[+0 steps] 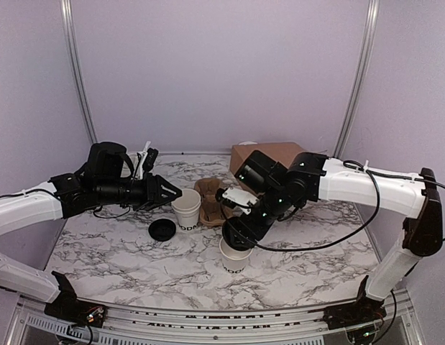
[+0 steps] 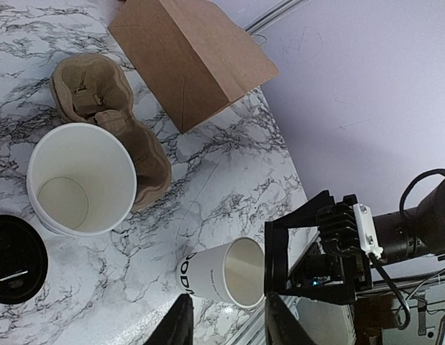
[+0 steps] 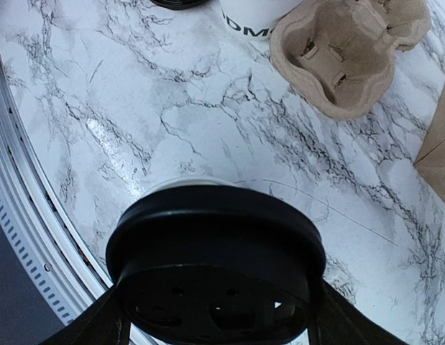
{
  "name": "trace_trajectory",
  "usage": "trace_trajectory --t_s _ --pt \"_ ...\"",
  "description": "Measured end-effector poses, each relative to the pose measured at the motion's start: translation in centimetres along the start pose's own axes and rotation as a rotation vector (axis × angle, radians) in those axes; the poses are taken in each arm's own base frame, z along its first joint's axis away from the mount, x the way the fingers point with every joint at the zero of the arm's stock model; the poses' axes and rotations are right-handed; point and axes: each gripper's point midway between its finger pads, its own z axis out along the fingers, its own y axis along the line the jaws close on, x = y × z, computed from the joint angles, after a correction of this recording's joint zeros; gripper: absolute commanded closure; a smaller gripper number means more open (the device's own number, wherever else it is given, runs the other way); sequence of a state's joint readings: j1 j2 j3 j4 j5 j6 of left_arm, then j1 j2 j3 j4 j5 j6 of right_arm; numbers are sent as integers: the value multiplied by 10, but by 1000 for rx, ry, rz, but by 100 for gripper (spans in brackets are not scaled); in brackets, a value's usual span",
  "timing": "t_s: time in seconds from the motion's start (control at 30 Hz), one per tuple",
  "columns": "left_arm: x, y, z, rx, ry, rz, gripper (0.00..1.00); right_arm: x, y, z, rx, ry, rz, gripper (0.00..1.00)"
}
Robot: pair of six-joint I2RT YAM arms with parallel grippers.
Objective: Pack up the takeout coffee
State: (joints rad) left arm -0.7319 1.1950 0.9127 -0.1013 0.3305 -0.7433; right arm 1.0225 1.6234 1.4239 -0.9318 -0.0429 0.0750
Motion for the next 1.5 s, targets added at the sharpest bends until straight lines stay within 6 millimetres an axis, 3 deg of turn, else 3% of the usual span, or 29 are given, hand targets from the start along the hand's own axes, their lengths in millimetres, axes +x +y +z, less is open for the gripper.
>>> trace_trajectory --t_s 0.23,0.67,1.5 --pt "0 0 0 1 -1 0 64 1 2 -2 -8 15 1 21" --pt "7 8 2 -9 10 -5 64 12 6 13 -37 87 5 21" --pt "6 7 -4 -2 -12 3 64 9 9 15 -54 103 8 21"
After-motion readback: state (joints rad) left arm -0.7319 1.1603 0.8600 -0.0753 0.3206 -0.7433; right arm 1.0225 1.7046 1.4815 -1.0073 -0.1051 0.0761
